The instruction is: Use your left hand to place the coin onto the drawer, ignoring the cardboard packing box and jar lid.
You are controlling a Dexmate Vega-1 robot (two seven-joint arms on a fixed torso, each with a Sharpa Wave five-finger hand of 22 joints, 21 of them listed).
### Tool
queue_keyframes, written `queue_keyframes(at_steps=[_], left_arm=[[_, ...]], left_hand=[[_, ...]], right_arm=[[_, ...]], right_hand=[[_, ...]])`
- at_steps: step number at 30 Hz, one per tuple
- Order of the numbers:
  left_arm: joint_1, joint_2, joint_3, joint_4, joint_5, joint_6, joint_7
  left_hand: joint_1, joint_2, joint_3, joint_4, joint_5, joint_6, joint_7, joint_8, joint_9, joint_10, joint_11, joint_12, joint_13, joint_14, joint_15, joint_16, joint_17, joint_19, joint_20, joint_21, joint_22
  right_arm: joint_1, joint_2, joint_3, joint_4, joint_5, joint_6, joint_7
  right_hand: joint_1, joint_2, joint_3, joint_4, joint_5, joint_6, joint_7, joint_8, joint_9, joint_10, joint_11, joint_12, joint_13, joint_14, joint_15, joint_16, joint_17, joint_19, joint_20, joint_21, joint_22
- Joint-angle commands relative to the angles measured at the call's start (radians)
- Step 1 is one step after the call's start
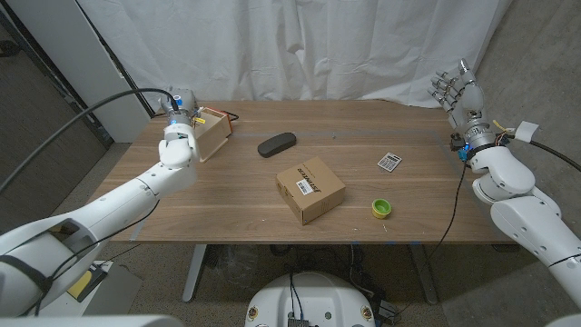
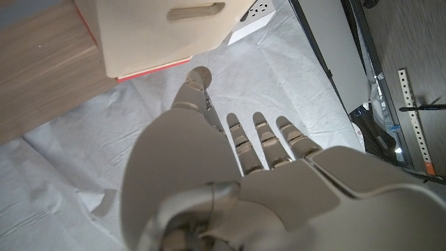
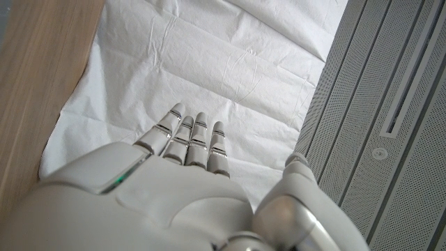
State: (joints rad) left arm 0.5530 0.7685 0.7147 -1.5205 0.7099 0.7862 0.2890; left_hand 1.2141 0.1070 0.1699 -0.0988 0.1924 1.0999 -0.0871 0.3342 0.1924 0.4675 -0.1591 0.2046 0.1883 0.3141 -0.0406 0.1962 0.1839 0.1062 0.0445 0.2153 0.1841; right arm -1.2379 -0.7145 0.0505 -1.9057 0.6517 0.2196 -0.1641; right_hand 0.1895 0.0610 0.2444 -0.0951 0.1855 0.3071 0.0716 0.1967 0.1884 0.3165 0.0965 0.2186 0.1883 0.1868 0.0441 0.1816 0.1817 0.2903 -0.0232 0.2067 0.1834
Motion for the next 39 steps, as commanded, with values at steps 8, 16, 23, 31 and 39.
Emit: queue_keyframes(at_steps=[8, 16, 23, 31, 39], left_arm=[[-0.033, -0.019, 0.044, 0.067, -0.067, -0.044, 0.037], [-0.028, -0.015, 0.039, 0.059, -0.087, -0.036, 0.050], [-0.024, -0.014, 0.037, 0.051, -0.101, -0.027, 0.056], [-0.023, -0.010, 0.034, 0.046, -0.120, -0.026, 0.055], [-0.020, -0.008, 0.030, 0.045, -0.139, -0.028, 0.059]], left_hand=[[-0.006, 0.001, 0.009, -0.002, 0.002, 0.061, 0.061, -0.002, 0.004, 0.004, -0.003, 0.000, 0.005, 0.013, -0.082, 0.002, 0.004, 0.007, -0.001, 0.001, 0.001], [-0.002, 0.000, 0.011, -0.005, 0.001, 0.052, 0.056, -0.006, 0.004, 0.000, -0.005, -0.002, 0.005, 0.014, -0.082, 0.000, 0.003, 0.007, -0.003, 0.000, 0.001], [0.025, -0.005, 0.023, -0.024, -0.001, -0.049, 0.035, -0.045, 0.007, -0.015, -0.010, -0.008, 0.006, 0.010, -0.082, -0.004, 0.002, 0.004, 0.003, -0.002, 0.001], [0.015, -0.007, 0.020, -0.018, -0.002, -0.146, 0.022, -0.082, 0.012, -0.040, -0.003, -0.013, 0.007, 0.000, -0.073, -0.008, 0.000, 0.000, 0.004, -0.004, 0.001], [-0.001, -0.009, 0.015, -0.010, -0.001, -0.203, 0.023, -0.106, 0.011, -0.057, -0.002, -0.015, 0.007, -0.009, -0.064, -0.009, 0.001, -0.002, 0.002, -0.005, 0.001]], right_arm=[[-0.010, -0.012, 0.008, -0.030, -0.003, -0.028, -0.013], [-0.018, -0.013, 0.015, -0.042, -0.005, -0.037, -0.018], [-0.012, -0.006, 0.013, -0.037, 0.000, -0.031, -0.011], [-0.006, -0.005, 0.009, -0.035, -0.001, -0.035, -0.012], [0.006, -0.007, 0.001, -0.031, -0.004, -0.040, -0.011]], right_hand=[[0.005, 0.009, 0.006, -0.004, 0.007, 0.008, 0.000, 0.001, 0.004, 0.007, 0.000, 0.002, 0.002, 0.006, -0.001, 0.004, 0.002, 0.007, 0.001, -0.001, 0.003], [0.006, 0.010, 0.007, -0.005, 0.007, 0.009, -0.001, 0.001, 0.004, 0.006, -0.001, 0.001, 0.002, 0.007, -0.001, 0.005, 0.001, 0.007, 0.002, -0.001, 0.003], [0.007, 0.010, 0.007, -0.006, 0.006, 0.010, -0.001, 0.002, 0.005, 0.007, 0.000, 0.002, 0.002, 0.007, -0.001, 0.005, 0.001, 0.008, 0.002, -0.001, 0.002], [0.010, 0.011, 0.008, -0.007, 0.006, 0.009, -0.002, 0.001, 0.005, 0.009, 0.000, 0.002, 0.002, 0.008, 0.002, 0.005, 0.001, 0.009, 0.003, -0.001, 0.002], [0.011, 0.011, 0.009, -0.008, 0.005, 0.008, -0.002, 0.001, 0.005, 0.009, 0.001, 0.002, 0.002, 0.008, 0.002, 0.004, 0.001, 0.009, 0.004, -0.001, 0.002]])
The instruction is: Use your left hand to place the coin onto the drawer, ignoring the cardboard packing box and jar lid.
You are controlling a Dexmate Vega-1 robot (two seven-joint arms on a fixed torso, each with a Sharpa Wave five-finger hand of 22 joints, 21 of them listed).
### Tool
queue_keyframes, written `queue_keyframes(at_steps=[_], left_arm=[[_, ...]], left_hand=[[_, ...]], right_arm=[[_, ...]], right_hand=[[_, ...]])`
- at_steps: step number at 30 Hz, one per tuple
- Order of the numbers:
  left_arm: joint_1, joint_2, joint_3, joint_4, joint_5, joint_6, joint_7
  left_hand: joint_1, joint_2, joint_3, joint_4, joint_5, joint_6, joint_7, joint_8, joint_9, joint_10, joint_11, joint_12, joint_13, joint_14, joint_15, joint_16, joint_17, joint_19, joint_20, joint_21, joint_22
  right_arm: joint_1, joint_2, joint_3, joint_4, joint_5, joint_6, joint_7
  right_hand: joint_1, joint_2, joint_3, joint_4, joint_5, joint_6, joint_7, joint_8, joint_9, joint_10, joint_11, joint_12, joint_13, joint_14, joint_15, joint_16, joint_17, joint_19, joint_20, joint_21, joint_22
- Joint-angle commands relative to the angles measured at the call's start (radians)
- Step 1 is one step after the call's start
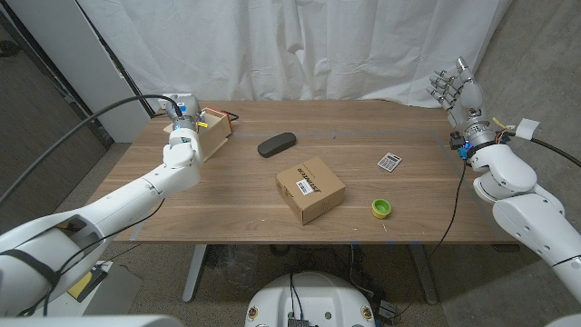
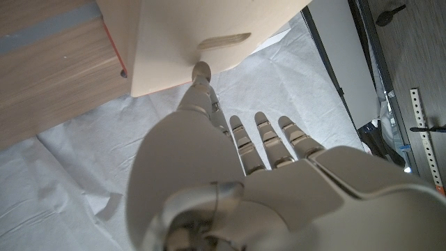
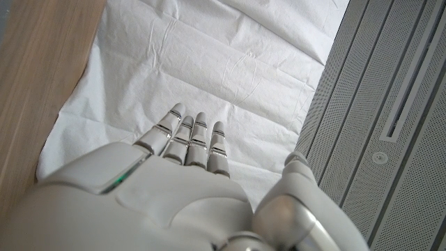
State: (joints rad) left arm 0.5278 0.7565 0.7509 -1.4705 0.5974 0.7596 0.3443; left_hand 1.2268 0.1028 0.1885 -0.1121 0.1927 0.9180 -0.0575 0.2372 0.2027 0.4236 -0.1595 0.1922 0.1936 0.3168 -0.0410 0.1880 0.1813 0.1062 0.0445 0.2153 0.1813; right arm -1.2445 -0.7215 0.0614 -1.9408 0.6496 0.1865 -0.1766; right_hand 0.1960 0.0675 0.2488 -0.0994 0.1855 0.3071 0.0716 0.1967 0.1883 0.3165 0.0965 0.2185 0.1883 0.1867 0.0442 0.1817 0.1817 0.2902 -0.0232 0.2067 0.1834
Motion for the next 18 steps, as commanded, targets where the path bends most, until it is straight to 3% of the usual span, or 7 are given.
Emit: queue_keyframes(at_steps=[1, 18], left_arm=[[0.005, 0.003, -0.005, -0.004, -0.027, 0.001, 0.005], [0.031, 0.032, -0.036, -0.052, -0.072, -0.012, 0.004]], left_hand=[[-0.015, -0.004, -0.003, 0.004, -0.001, -0.025, -0.006, -0.011, 0.001, -0.023, 0.005, -0.005, 0.002, -0.012, -0.062, -0.001, 0.004, -0.003, 0.003, -0.005, 0.004], [-0.043, -0.002, -0.010, 0.019, 0.002, -0.107, 0.009, -0.038, 0.001, -0.067, 0.011, -0.007, 0.002, -0.035, -0.046, -0.003, 0.005, -0.020, 0.005, -0.010, 0.004]], right_arm=[[0.013, -0.001, -0.011, 0.004, -0.002, -0.008, 0.001], [0.026, 0.003, -0.027, 0.006, -0.009, -0.007, -0.003]], right_hand=[[0.005, 0.004, 0.004, -0.004, 0.005, 0.008, -0.002, 0.001, 0.005, 0.008, 0.000, 0.002, 0.002, 0.008, 0.002, 0.004, 0.001, 0.009, 0.004, -0.001, 0.002], [0.008, 0.004, 0.005, -0.006, 0.004, 0.009, -0.004, 0.001, 0.005, 0.009, -0.002, 0.002, 0.002, 0.008, 0.002, 0.004, 0.001, 0.008, 0.008, -0.001, 0.003]])
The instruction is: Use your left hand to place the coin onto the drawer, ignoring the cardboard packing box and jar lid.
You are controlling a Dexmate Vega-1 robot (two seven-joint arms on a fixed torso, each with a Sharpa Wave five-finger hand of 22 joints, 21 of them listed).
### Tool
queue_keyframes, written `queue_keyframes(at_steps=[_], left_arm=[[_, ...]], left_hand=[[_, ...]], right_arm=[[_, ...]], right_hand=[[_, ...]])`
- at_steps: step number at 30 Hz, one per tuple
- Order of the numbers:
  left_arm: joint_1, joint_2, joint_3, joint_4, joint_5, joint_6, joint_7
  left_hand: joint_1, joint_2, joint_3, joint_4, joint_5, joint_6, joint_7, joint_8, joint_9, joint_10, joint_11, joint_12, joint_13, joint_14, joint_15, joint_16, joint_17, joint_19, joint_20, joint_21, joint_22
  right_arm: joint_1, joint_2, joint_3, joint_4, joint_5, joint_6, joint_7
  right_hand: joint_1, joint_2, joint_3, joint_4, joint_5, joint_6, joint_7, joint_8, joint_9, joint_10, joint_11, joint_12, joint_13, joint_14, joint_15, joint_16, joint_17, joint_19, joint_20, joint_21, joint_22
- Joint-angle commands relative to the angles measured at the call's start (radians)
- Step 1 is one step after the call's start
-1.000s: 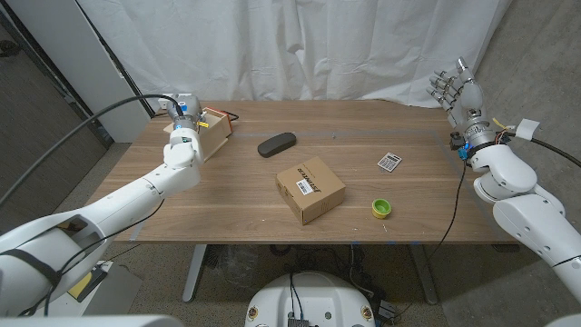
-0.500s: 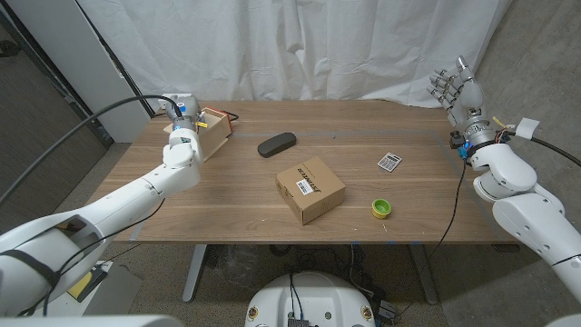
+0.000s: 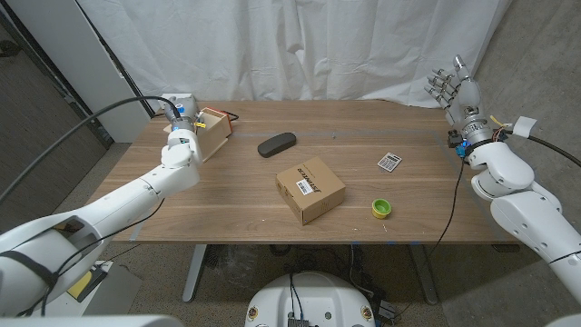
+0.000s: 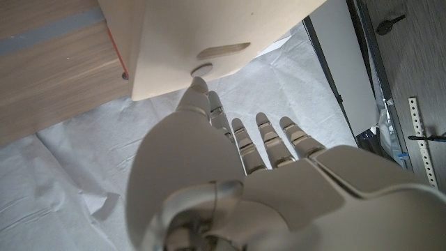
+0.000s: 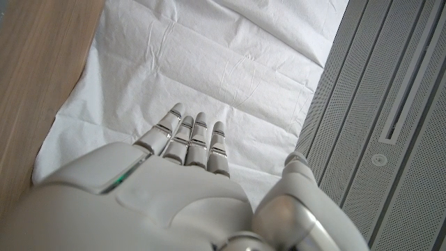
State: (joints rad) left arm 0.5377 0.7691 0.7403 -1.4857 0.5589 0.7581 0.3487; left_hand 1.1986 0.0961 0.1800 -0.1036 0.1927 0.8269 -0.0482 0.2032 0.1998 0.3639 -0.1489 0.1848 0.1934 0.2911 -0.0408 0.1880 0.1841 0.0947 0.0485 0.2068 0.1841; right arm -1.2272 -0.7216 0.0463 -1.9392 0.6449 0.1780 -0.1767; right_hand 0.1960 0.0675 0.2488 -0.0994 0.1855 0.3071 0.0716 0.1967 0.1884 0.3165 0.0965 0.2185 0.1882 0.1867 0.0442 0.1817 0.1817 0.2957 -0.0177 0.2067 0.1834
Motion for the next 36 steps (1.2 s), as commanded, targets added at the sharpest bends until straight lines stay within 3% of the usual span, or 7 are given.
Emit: queue_keyframes(at_steps=[1, 16, 21, 24, 25, 26, 36], left_arm=[[0.027, 0.023, -0.033, -0.047, -0.040, -0.013, 0.001], [0.073, 0.102, -0.144, -0.215, -0.160, -0.069, -0.071], [0.109, 0.124, -0.227, -0.244, -0.261, -0.159, -0.077], [0.125, 0.128, -0.270, -0.245, -0.319, -0.218, -0.073], [0.128, 0.133, -0.278, -0.245, -0.329, -0.239, -0.072], [0.127, 0.136, -0.280, -0.253, -0.330, -0.233, -0.074], [0.140, 0.182, -0.277, -0.335, -0.274, -0.217, -0.061]], left_hand=[[-0.018, 0.005, -0.002, 0.012, 0.002, -0.019, 0.001, -0.005, 0.004, -0.009, 0.004, 0.000, 0.003, -0.010, -0.047, -0.002, 0.002, -0.009, 0.001, -0.002, 0.001], [-0.077, 0.035, -0.011, 0.053, 0.001, -0.057, 0.008, -0.009, 0.004, 0.029, 0.012, 0.020, 0.003, 0.007, -0.022, 0.010, 0.006, -0.005, 0.008, 0.003, 0.002], [-0.139, 0.048, -0.026, 0.096, -0.003, -0.152, -0.004, -0.026, 0.004, 0.035, 0.019, 0.018, 0.003, 0.016, -0.018, 0.012, 0.007, 0.000, 0.001, 0.006, 0.004], [-0.198, 0.057, -0.040, 0.137, -0.006, -0.235, -0.008, -0.029, 0.005, 0.016, 0.038, 0.010, 0.003, 0.015, -0.007, 0.011, 0.008, 0.003, 0.005, 0.008, 0.004], [-0.244, 0.061, -0.051, 0.170, -0.008, -0.311, -0.018, -0.033, 0.004, 0.005, 0.042, 0.009, 0.003, 0.012, -0.002, 0.009, 0.009, 0.003, 0.016, 0.009, 0.005], [-0.257, 0.062, -0.054, 0.179, -0.008, -0.340, -0.021, -0.035, 0.004, -0.001, 0.043, 0.007, 0.003, 0.009, 0.000, 0.008, 0.009, 0.003, 0.018, 0.009, 0.006], [-0.298, 0.062, -0.064, 0.207, -0.009, -0.381, -0.032, -0.025, 0.005, -0.030, 0.057, 0.003, 0.004, -0.013, 0.020, 0.001, 0.009, -0.004, 0.033, 0.007, 0.006]], right_arm=[[0.010, 0.003, -0.014, 0.005, -0.005, 0.003, -0.003], [0.015, 0.012, -0.033, -0.006, -0.021, 0.012, -0.018], [0.001, 0.018, -0.036, -0.023, -0.031, 0.012, -0.035], [-0.011, 0.021, -0.037, -0.035, -0.035, 0.008, -0.048], [-0.014, 0.022, -0.037, -0.039, -0.038, 0.006, -0.052], [-0.019, 0.023, -0.037, -0.044, -0.041, 0.006, -0.057], [-0.049, 0.029, -0.028, -0.089, -0.068, -0.004, -0.092]], right_hand=[[0.008, 0.004, 0.005, -0.006, 0.004, 0.009, -0.004, 0.001, 0.005, 0.009, -0.002, 0.002, 0.002, 0.008, 0.002, 0.004, 0.001, 0.002, 0.002, -0.001, 0.003], [0.009, 0.004, 0.005, -0.007, 0.003, 0.010, -0.005, 0.002, 0.005, 0.008, 0.000, 0.002, 0.002, 0.008, 0.003, 0.004, 0.001, 0.002, 0.002, -0.002, 0.003], [0.010, 0.004, 0.005, -0.007, 0.003, 0.010, -0.004, 0.002, 0.005, 0.010, 0.000, 0.002, 0.002, 0.009, 0.004, 0.004, 0.001, 0.002, 0.003, -0.002, 0.003], [0.010, 0.005, 0.005, -0.007, 0.003, 0.011, -0.004, 0.002, 0.005, 0.009, -0.001, 0.002, 0.002, 0.009, 0.003, 0.004, 0.001, 0.003, 0.003, -0.002, 0.003], [0.010, 0.005, 0.005, -0.007, 0.003, 0.010, -0.004, 0.002, 0.005, 0.009, 0.000, 0.002, 0.002, 0.008, 0.003, 0.004, 0.001, 0.003, 0.002, -0.002, 0.003], [0.010, 0.005, 0.005, -0.007, 0.003, 0.010, -0.004, 0.002, 0.005, 0.008, -0.001, 0.002, 0.002, 0.008, 0.003, 0.004, 0.001, 0.003, 0.002, -0.001, 0.003], [0.011, 0.005, 0.006, -0.008, 0.002, 0.010, -0.005, 0.002, 0.005, 0.012, -0.001, 0.003, 0.002, 0.010, 0.003, 0.005, 0.001, 0.002, 0.003, -0.002, 0.003]])
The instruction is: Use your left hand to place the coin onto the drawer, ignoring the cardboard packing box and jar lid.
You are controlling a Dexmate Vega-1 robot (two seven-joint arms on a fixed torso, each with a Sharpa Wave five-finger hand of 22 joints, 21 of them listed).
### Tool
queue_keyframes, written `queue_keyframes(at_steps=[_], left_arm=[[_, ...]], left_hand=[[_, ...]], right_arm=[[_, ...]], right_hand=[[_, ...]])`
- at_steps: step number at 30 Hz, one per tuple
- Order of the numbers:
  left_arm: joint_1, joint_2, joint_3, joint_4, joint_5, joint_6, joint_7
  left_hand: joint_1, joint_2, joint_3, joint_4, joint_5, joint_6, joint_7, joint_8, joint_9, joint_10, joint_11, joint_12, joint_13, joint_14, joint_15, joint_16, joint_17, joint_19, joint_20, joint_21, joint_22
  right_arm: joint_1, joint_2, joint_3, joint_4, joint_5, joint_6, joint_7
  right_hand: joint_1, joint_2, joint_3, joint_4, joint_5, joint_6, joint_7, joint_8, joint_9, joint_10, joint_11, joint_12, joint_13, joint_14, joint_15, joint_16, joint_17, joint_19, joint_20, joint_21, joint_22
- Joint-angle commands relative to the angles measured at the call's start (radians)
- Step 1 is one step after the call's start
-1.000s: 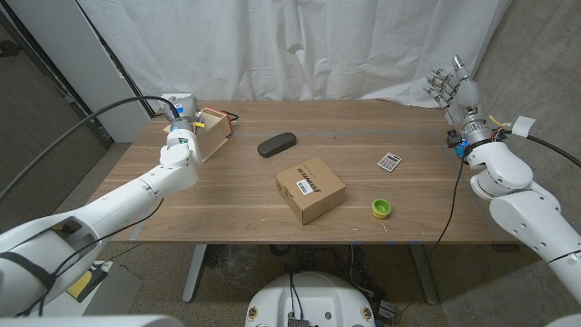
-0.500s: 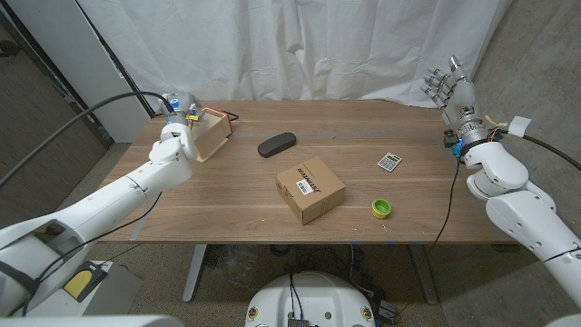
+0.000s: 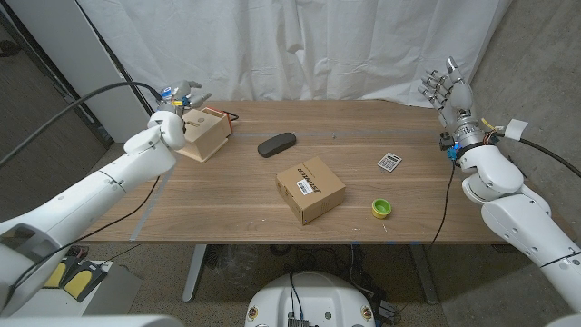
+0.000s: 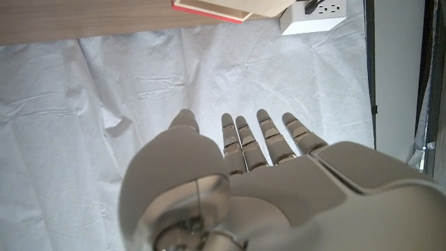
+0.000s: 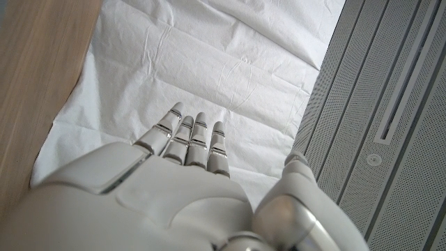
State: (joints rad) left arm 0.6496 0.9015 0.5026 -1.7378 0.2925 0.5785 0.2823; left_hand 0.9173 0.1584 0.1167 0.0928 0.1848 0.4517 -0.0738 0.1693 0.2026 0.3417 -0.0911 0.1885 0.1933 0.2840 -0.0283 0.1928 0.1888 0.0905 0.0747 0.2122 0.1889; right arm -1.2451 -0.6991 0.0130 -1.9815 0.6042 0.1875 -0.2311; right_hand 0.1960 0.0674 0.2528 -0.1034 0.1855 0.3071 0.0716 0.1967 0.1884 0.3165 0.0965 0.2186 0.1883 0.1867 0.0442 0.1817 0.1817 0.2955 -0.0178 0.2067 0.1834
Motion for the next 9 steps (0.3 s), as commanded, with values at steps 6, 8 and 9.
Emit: queue_keyframes(at_steps=[6, 8, 9], left_arm=[[0.030, 0.049, -0.045, -0.093, 0.003, -0.046, 0.009], [0.028, 0.047, -0.044, -0.091, 0.005, -0.056, 0.006], [0.026, 0.043, -0.042, -0.093, 0.009, -0.045, 0.004]], left_hand=[[-0.031, -0.002, -0.004, 0.020, -0.002, 0.012, -0.012, 0.021, 0.002, -0.011, -0.002, 0.002, 0.004, -0.009, 0.008, -0.003, 0.003, -0.007, 0.010, -0.001, 0.001], [-0.034, -0.003, -0.005, 0.021, -0.002, 0.018, -0.012, 0.024, 0.002, -0.011, -0.003, 0.003, 0.004, -0.010, 0.009, -0.003, 0.003, -0.011, 0.012, -0.002, 0.001], [-0.035, -0.003, -0.005, 0.022, -0.002, 0.018, -0.012, 0.025, 0.001, -0.011, -0.002, 0.003, 0.004, -0.010, 0.009, -0.003, 0.003, -0.011, 0.012, -0.002, 0.001]], right_arm=[[-0.044, 0.008, 0.007, -0.064, -0.036, -0.028, -0.046], [-0.047, 0.011, 0.007, -0.063, -0.035, -0.027, -0.046], [-0.048, 0.013, 0.008, -0.060, -0.035, -0.023, -0.044]], right_hand=[[0.011, 0.005, 0.002, -0.004, 0.002, 0.010, -0.005, 0.002, 0.005, 0.013, 0.000, 0.003, 0.002, 0.009, 0.003, 0.004, 0.001, 0.001, 0.003, -0.002, 0.003], [0.011, 0.005, 0.001, -0.004, 0.002, 0.010, -0.005, 0.002, 0.005, 0.013, 0.000, 0.003, 0.002, 0.009, 0.003, 0.004, 0.001, 0.001, 0.003, -0.002, 0.003], [0.011, 0.005, 0.001, -0.004, 0.002, 0.010, -0.006, 0.002, 0.005, 0.013, 0.000, 0.003, 0.002, 0.009, 0.003, 0.004, 0.001, 0.001, 0.003, -0.003, 0.003]])
